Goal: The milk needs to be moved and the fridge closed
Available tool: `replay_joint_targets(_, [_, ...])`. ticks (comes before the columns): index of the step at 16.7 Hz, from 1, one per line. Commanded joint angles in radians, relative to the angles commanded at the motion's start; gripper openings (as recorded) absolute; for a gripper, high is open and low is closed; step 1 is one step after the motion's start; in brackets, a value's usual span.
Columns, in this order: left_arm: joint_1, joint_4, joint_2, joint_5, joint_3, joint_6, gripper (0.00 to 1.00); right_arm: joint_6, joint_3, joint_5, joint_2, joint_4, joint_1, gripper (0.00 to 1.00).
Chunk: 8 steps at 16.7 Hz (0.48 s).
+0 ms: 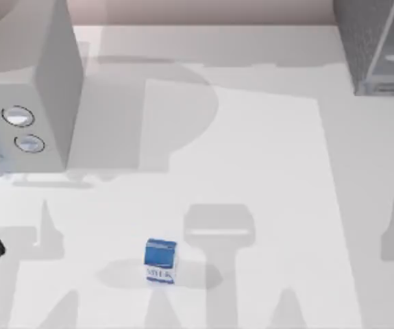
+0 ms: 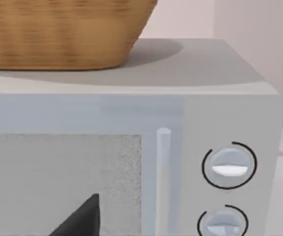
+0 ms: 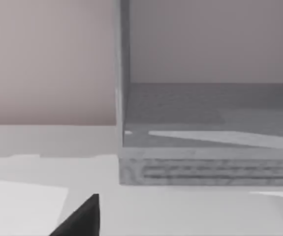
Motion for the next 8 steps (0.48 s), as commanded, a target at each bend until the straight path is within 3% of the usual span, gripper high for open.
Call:
replay_joint_targets(4, [0.0, 0.0, 0.0, 0.0, 0.0, 0.0, 1.0, 0.001, 0.001, 0.019, 0.03, 0.03, 0.035, 1.0])
replay_joint_targets(8, [0.0, 0.0, 0.0, 0.0, 0.0, 0.0, 1.0, 0.003, 0.006, 0.176, 0.186, 0.182, 0.206, 1.0])
